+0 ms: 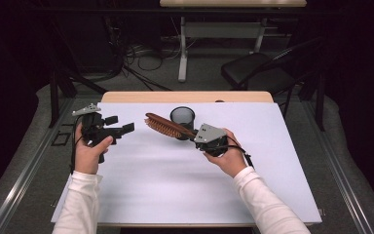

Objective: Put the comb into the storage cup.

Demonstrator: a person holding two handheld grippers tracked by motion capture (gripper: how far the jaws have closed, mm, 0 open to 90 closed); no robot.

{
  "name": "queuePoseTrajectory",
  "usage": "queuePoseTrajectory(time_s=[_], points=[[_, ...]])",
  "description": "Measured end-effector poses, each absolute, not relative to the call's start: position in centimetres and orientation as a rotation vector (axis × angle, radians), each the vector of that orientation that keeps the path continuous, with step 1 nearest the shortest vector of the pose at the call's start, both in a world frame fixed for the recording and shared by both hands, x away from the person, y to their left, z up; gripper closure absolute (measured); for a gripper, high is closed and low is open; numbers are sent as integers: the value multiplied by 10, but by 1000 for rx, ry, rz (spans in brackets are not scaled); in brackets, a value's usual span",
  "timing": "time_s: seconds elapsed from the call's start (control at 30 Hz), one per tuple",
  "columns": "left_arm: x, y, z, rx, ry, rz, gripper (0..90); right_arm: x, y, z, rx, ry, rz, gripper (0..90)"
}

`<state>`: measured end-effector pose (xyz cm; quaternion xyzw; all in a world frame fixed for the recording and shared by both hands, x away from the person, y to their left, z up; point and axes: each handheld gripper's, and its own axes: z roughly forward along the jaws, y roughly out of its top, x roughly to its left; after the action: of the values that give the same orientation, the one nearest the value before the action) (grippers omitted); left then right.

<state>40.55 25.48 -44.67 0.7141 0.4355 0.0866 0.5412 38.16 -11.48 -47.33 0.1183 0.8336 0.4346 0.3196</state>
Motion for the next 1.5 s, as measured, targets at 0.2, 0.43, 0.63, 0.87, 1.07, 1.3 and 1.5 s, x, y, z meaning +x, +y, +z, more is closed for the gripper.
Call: queuePoseTrajectory(time_s=[0.2, 0.43, 0.63, 0.87, 1.07, 1.3, 1.5], points=[[405, 252, -447, 1691, 1034, 174, 42, 372, -122, -468, 296, 2117, 1111, 782], [403, 245, -445, 1709, 1021, 146, 60, 360, -133, -468, 288, 2055, 1083, 782], [401, 240, -444, 1726, 1004, 136, 79, 350, -139, -468, 285, 1986, 1027, 781], [399, 236, -441, 1732, 985, 134, 83, 340, -140, -469, 264, 1921, 971, 781], [396, 229, -437, 1752, 945, 149, 84, 333, -138, -473, 237, 1865, 911, 781], [392, 220, -434, 1780, 898, 156, 99, 328, -136, -477, 197, 1843, 847, 781], [389, 208, -433, 1781, 877, 69, 105, 326, -134, -482, 178, 1826, 800, 781]])
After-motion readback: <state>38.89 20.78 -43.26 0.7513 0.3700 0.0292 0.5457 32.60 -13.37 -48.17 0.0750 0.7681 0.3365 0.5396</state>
